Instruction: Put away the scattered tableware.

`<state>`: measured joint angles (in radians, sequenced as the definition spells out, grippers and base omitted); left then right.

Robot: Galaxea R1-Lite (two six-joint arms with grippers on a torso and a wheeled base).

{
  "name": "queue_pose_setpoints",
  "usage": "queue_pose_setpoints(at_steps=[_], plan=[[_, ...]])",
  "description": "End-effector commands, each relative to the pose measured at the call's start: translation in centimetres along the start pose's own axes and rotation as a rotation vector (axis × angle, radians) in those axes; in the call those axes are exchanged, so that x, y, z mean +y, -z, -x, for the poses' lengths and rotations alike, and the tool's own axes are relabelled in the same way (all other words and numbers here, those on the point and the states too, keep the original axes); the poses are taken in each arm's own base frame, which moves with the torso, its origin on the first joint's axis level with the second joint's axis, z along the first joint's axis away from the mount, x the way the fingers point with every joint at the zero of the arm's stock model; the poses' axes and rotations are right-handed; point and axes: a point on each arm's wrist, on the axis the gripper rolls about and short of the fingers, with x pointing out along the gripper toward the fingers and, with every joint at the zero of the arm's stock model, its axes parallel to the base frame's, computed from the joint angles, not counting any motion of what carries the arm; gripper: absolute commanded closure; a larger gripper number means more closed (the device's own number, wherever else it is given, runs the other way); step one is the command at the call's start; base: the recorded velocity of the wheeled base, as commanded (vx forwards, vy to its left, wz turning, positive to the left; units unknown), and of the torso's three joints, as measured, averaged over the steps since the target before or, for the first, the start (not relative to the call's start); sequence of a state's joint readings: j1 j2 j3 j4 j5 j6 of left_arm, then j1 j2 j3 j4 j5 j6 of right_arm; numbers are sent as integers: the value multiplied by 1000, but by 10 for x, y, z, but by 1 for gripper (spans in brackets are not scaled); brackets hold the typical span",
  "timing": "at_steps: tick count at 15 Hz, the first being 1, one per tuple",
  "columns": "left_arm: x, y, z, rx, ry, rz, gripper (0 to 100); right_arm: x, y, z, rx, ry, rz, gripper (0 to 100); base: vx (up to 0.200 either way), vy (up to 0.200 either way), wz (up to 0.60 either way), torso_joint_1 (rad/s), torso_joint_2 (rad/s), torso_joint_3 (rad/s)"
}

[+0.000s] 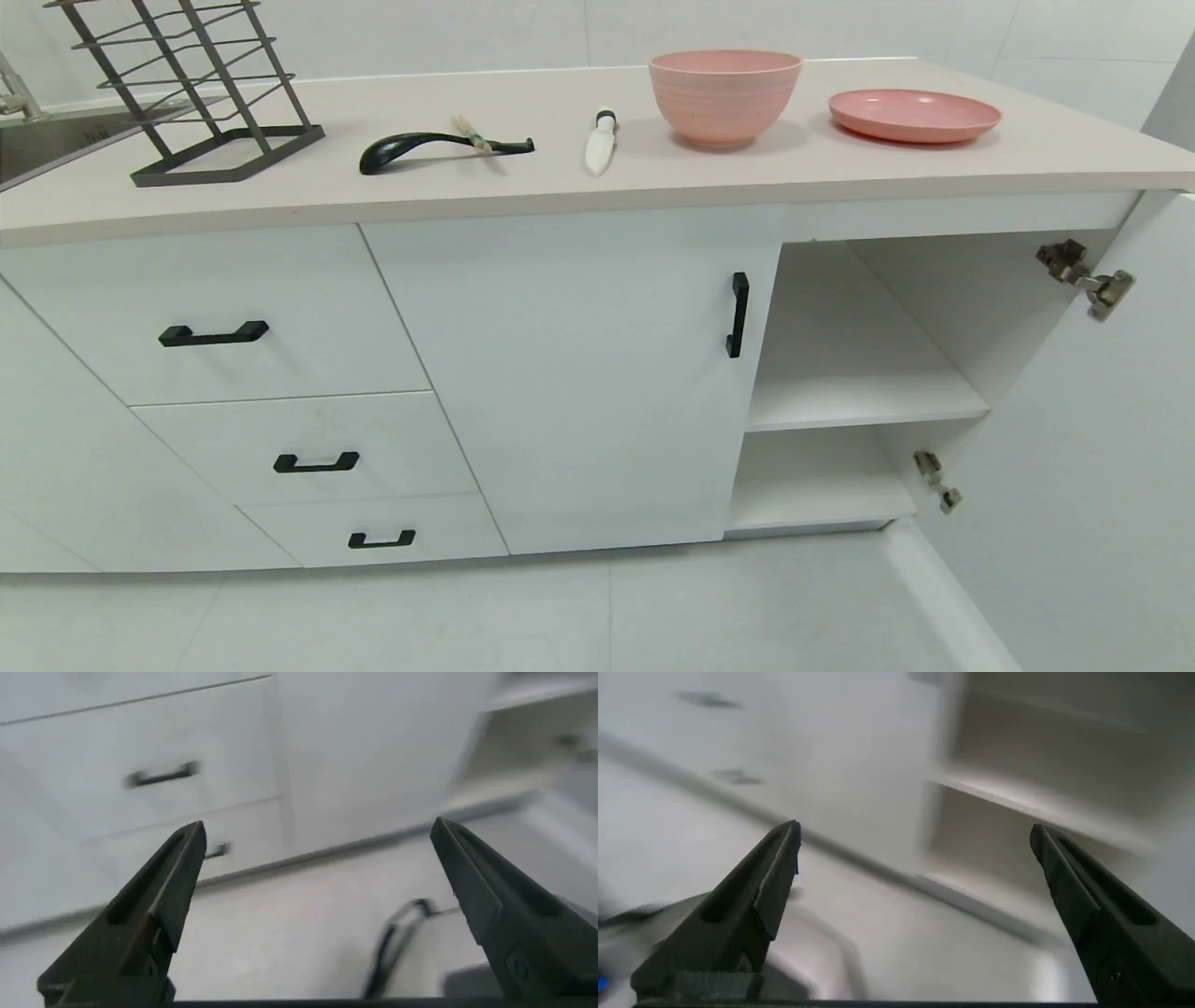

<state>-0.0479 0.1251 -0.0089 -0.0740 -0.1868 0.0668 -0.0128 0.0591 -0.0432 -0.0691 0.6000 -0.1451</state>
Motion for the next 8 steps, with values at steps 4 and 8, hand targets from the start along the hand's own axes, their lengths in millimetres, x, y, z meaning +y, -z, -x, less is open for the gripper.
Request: queue_pose_setpoints(at_steps=[4,8], plan=[[1,13,9,-24,-250,-28,0,-9,22,7,112,613,-108,0,0,0,0,0,0,0],[0,12,9,-27,-200,-52,0,-9,22,6,103,607,-129,0,0,0,0,0,0,0]])
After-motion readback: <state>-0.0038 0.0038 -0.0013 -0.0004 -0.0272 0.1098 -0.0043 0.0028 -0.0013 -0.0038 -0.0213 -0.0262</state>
